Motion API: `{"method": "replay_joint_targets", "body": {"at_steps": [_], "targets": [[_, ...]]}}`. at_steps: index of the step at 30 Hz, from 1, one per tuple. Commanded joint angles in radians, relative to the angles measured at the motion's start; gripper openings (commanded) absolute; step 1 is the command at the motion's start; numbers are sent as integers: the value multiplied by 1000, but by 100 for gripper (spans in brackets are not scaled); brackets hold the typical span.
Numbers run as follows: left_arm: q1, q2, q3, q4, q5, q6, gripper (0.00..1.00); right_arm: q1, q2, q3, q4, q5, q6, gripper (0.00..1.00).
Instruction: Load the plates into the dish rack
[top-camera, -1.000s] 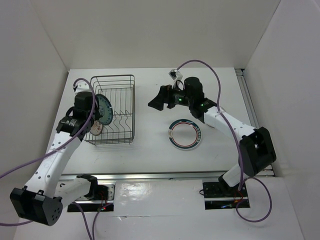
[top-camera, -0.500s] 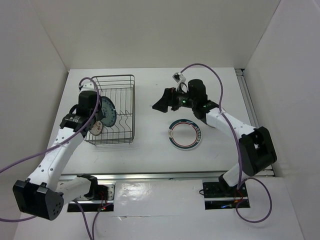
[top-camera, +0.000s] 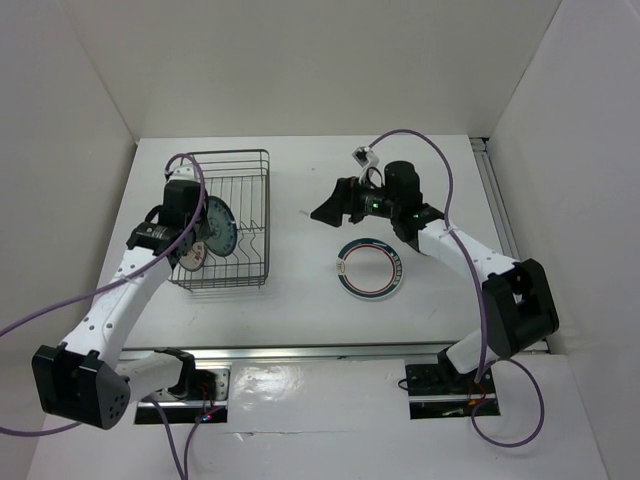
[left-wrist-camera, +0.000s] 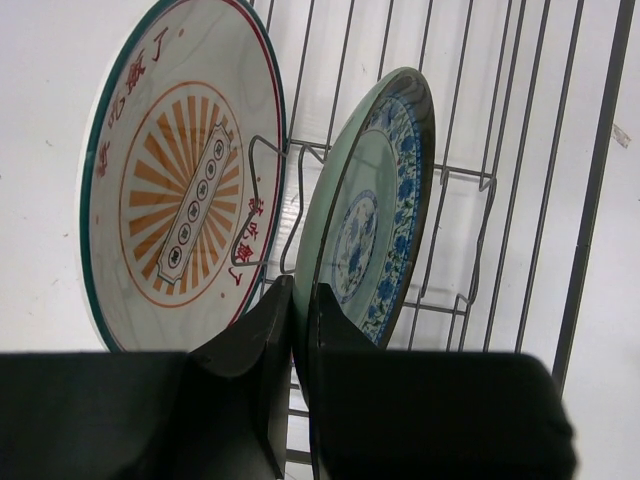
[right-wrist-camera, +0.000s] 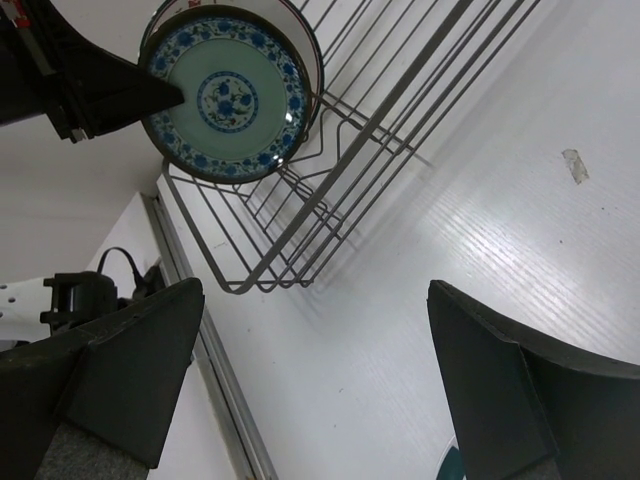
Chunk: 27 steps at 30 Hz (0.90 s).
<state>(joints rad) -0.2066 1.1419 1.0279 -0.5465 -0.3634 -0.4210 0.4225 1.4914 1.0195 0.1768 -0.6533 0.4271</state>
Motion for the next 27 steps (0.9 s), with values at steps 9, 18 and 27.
{"method": "replay_joint_targets", "body": {"at_steps": [9,18,27], "targets": [[-2,44,40,62,47,-1,11,-18,-42,-39,53,-10,-11,100],[-2,44,31,83,89,-1,45,-36,-72,-76,7,43,-39,100],[-2,-56,-3,128,138,-1,79,-45,-140,-76,-120,150,-57,100]]}}
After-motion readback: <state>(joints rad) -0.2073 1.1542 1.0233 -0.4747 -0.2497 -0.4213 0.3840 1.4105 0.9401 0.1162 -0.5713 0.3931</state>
